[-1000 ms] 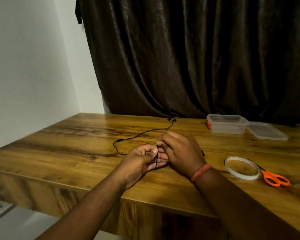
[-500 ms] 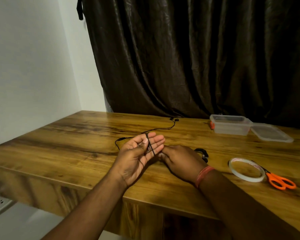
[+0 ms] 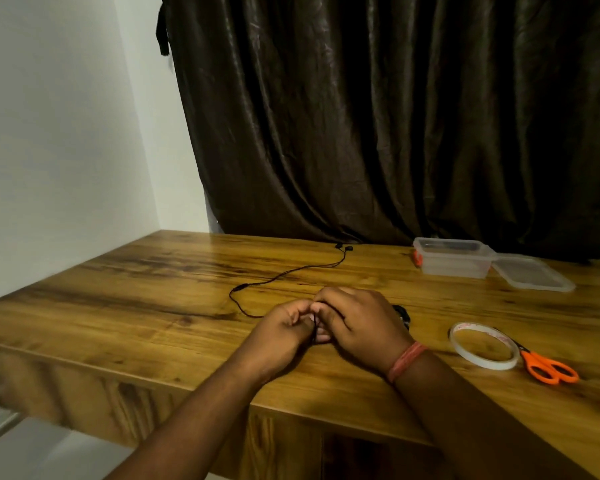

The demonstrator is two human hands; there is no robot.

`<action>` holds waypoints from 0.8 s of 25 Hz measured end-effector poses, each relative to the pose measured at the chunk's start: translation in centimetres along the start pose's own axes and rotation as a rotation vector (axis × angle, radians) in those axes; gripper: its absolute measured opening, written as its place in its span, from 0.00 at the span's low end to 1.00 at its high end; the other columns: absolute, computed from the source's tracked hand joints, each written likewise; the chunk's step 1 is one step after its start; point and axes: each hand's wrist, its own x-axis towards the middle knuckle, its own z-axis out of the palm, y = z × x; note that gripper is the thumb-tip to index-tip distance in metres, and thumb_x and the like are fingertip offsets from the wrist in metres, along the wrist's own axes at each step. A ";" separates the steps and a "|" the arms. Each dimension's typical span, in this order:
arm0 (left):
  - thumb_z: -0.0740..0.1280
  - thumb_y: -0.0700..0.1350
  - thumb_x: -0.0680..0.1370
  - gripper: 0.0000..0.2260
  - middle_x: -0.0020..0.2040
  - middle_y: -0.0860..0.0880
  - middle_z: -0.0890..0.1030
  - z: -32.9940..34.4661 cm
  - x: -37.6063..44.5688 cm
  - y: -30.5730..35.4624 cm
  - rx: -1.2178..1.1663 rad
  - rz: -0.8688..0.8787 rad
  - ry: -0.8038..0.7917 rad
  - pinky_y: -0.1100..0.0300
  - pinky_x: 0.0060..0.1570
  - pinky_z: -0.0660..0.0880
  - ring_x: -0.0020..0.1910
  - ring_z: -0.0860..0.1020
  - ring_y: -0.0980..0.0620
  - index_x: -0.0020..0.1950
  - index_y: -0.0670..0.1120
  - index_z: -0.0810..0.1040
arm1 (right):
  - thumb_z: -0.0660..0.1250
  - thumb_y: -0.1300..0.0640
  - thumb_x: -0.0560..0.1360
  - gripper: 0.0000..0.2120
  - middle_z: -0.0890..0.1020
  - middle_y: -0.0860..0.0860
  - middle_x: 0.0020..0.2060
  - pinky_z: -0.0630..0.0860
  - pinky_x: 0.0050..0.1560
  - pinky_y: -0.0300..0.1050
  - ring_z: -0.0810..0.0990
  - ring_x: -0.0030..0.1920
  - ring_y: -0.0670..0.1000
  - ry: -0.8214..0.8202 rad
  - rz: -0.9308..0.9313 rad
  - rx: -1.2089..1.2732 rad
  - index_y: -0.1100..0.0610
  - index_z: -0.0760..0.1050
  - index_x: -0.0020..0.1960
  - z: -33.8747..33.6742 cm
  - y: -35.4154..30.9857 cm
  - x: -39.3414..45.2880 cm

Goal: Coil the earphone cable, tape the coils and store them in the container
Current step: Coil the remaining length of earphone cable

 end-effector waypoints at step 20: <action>0.60 0.36 0.80 0.12 0.58 0.33 0.81 -1.1 -0.7 2.3 -0.483 0.142 0.205 0.54 0.53 0.80 0.61 0.80 0.39 0.61 0.35 0.75 | 0.54 0.44 0.82 0.10 0.82 0.52 0.46 0.71 0.38 0.46 0.79 0.43 0.55 -0.338 -0.046 -0.081 0.48 0.71 0.52 1.3 -0.4 -0.3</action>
